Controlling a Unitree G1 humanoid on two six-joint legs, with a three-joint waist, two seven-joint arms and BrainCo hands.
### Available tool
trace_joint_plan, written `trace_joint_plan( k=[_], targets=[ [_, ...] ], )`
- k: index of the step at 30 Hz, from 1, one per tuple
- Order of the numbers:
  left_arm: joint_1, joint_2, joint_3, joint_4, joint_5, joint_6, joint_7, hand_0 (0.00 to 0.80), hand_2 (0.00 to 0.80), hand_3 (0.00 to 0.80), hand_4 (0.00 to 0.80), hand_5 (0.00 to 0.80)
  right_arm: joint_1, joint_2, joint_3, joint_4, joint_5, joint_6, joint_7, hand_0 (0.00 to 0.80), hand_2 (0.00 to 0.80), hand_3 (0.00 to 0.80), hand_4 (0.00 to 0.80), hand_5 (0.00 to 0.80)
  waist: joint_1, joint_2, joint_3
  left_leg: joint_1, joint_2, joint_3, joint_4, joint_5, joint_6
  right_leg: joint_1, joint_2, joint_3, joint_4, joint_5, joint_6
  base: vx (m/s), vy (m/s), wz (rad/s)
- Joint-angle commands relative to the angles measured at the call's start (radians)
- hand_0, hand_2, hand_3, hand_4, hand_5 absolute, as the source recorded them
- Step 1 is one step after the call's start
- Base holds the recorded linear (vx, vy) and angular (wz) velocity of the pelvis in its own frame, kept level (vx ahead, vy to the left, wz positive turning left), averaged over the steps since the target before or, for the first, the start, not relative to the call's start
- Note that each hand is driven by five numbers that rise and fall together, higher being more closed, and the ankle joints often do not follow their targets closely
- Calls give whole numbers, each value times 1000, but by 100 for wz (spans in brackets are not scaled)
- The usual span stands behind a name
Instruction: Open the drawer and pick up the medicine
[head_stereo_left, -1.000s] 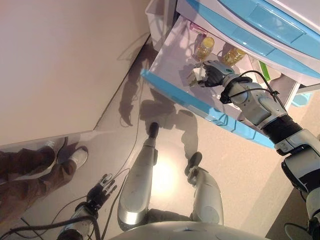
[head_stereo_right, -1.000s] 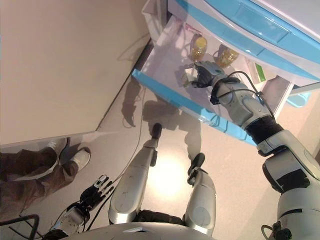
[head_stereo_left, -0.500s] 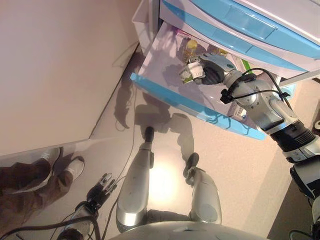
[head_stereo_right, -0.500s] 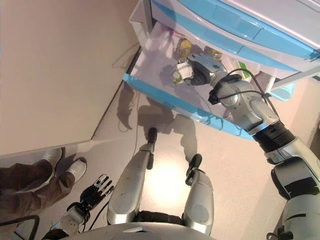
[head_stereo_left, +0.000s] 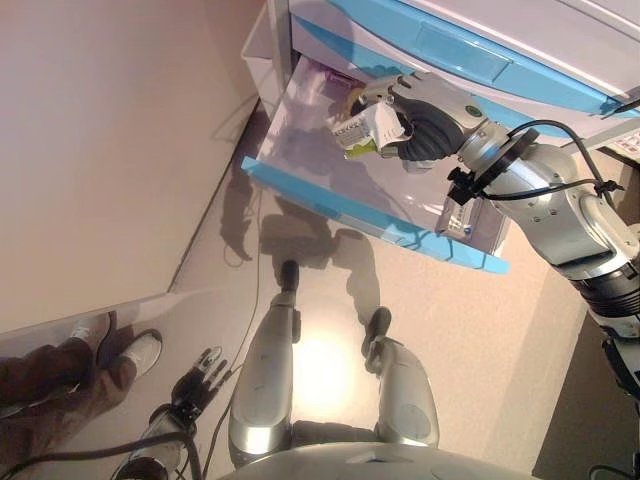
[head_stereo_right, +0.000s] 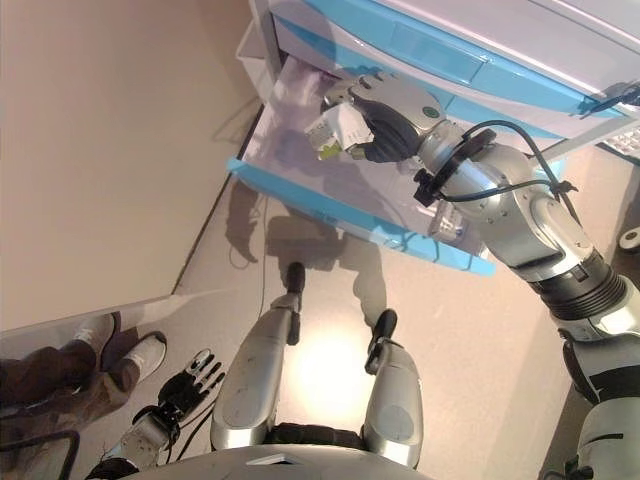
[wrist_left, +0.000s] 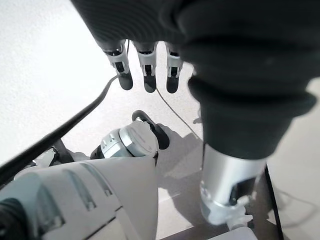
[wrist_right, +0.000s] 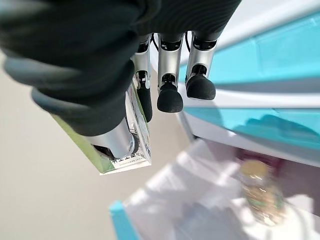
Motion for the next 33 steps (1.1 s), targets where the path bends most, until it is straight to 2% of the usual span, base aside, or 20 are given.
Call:
trace_joint_plan(
  k=[1, 15, 28, 33],
  targets=[
    [64, -13, 25, 39, 30, -15, -4, 0, 0, 0, 0, 0, 13, -16, -61, -84, 70, -50, -3, 800, 800, 800, 800, 800, 20, -5, -104, 142, -12, 24, -51, -152, 29, -66, 22, 12, 32, 171, 1, 0, 0, 0],
    [86, -29, 44, 76, 52, -29, 14, 0, 0, 0, 0, 0, 51, -22, -151, -182, 195, -32, -45, 800, 800, 800, 800, 800, 16, -24, -172, 204, -12, 26, -89, -154, 21, -2, 18, 7, -4, 159, 10, 37, -12, -1],
    [117, -42, 69, 132, 77, -37, 18, 0, 0, 0, 0, 0, 77, -47, -241, -137, 228, 21, -176, 800, 800, 800, 800, 800, 14, -33, -240, 271, -8, 21, -129, -158, 16, 61, 17, 3, -36, 153, 16, 61, -9, -2],
    [126, -42, 81, 154, 77, -36, 26, 0, 0, 0, 0, 0, 65, -53, -258, -56, 256, 51, -244, 800, 800, 800, 800, 800, 17, -33, -269, 288, -9, 14, -138, -160, 14, 82, 15, -1, -48, 149, 17, 53, -3, 2]
  ],
)
